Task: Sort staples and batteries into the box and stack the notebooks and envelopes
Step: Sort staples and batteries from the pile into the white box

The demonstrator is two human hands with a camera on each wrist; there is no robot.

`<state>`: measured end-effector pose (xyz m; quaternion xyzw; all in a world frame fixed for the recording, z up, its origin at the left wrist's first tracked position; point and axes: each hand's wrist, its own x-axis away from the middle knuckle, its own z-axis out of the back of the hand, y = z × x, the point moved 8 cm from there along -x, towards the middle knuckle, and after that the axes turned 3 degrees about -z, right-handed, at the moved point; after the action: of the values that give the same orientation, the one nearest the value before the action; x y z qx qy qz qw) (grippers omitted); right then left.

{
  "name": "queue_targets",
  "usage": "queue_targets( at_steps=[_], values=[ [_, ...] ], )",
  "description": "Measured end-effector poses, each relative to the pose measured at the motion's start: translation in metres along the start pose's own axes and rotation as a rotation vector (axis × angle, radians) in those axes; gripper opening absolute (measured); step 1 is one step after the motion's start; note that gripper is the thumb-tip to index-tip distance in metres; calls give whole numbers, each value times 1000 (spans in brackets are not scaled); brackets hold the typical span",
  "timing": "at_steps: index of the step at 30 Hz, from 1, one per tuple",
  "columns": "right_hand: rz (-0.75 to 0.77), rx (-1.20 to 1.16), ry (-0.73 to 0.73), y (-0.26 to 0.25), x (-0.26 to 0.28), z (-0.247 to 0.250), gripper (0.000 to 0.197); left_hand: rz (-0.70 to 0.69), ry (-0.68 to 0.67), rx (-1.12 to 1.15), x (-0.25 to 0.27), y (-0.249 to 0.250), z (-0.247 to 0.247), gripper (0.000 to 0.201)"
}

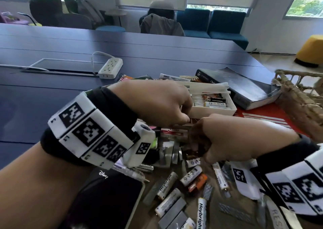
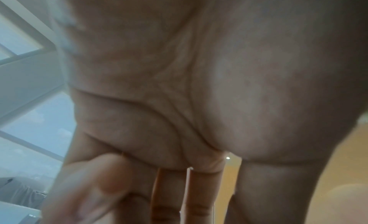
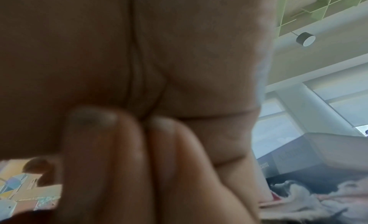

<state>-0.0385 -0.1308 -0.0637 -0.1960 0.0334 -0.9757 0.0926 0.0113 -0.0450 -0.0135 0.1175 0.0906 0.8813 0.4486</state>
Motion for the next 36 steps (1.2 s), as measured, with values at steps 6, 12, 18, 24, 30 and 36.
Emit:
queue_targets(
  at_steps=[6,12,18,24,30,36],
  values=[
    [-6,24,-11,2,1,-3,29,-19,6,-4,-1,4,-2,19],
    [36,-160,32,25,3,18,21,-50,-14,26,-3,8,-8,18],
    [84,-309,113,42,23,44,12,-137,-148,50,-6,27,-30,11],
    [51,-335,162,51,31,53,8,-220,-153,-38,-2,45,-45,20],
    [43,-342,298,62,36,67,7,-242,-197,-108,-8,59,-55,11],
    [44,-364,465,61,34,75,9,-334,-226,-87,-15,67,-65,27]
  ],
)
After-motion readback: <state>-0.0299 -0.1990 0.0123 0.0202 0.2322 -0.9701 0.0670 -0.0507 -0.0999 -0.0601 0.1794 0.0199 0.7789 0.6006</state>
